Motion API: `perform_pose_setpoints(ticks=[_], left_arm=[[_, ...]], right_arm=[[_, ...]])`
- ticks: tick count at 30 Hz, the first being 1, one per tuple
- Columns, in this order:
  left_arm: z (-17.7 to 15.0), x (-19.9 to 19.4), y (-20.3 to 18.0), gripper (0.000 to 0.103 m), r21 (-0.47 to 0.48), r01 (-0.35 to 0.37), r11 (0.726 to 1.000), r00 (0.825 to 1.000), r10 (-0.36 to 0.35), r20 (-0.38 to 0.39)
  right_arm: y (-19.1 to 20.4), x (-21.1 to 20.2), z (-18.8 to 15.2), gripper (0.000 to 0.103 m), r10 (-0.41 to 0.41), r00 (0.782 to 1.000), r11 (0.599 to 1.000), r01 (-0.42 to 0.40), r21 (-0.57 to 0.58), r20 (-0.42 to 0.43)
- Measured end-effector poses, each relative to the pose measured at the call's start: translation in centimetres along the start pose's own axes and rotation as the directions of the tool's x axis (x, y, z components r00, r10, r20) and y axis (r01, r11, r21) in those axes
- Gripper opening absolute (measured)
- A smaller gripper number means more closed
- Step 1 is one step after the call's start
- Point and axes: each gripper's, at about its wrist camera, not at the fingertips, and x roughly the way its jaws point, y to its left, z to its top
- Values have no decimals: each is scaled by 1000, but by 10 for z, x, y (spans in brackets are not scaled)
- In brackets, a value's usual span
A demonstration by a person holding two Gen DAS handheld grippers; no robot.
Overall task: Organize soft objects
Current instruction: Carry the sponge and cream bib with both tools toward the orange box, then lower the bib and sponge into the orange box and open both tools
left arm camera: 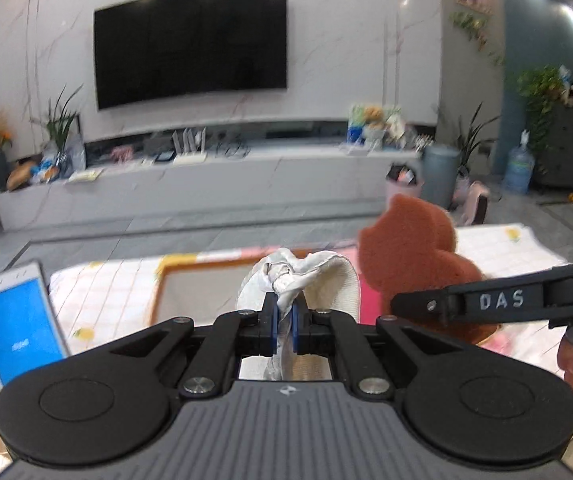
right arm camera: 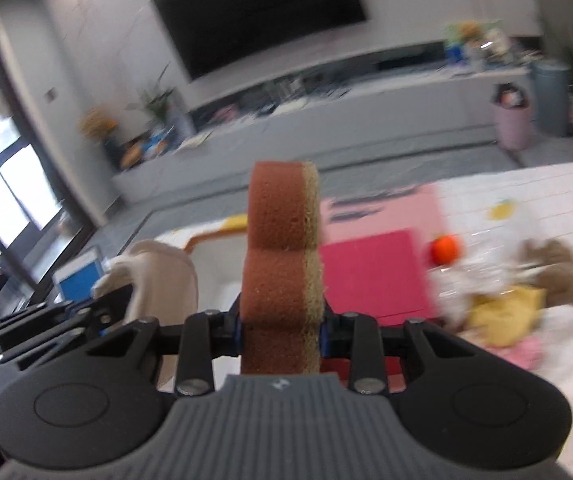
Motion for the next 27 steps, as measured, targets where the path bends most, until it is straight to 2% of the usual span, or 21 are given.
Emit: perform_pose_setpoints(ticks=[2,4,5,8,10,13,15,17,19,20,22,23,24,26,27], left_arm=[[-6,19,12,7,-15,-26,1000,998,25,-66],[-13,30,26,7,-30,-18,999,993,15,-114],[-16,35,32,7,-38,-11,999,992,6,-124],[-23,51,40,7,-12,-50,999,987,47,-156],[-28,58,45,7,6,-68,998,980,68,-186],[-37,67,43,7,58,-167,984,962,175,-211],[-42,72,40,7,78,-195,978,955,207,-214],[-44,76,37,7,76,-196,978,950,209,-234],[-45,80,34,12,65,-151,986,950,163,-265],[-44,81,32,16,65,-128,990,948,141,-284],[-46,79,34,32,65,-112,992,944,126,-304],[-46,79,35,48,66,-118,991,944,132,-303],[-46,78,37,64,62,-130,990,947,143,-288],[-47,75,42,80,46,-149,988,957,156,-245],[-45,73,44,84,34,-149,988,961,153,-231]], right_arm=[[15,30,-5,32,5,998,1000,-5,-12,-66],[20,57,-11,32,3,991,1000,-4,-3,-136],[21,69,-13,32,7,985,1000,-5,13,-173],[26,95,-21,32,13,970,999,-4,37,-244],[29,106,-24,32,0,963,1000,6,23,-271],[38,115,-25,32,-25,962,999,14,-40,-273],[33,120,-23,32,-21,959,999,11,-37,-283],[23,126,-22,32,-21,957,999,9,-42,-289],[22,127,-23,32,-30,957,998,13,-60,-287],[19,126,-23,32,-32,957,998,14,-66,-287],[18,125,-22,32,-54,959,996,34,-78,-279],[16,124,-22,32,-59,960,996,40,-75,-275],[15,125,-21,32,-58,960,997,40,-68,-273],[13,122,-20,32,-59,962,997,44,-62,-267],[12,120,-20,32,-64,963,997,49,-64,-262]])
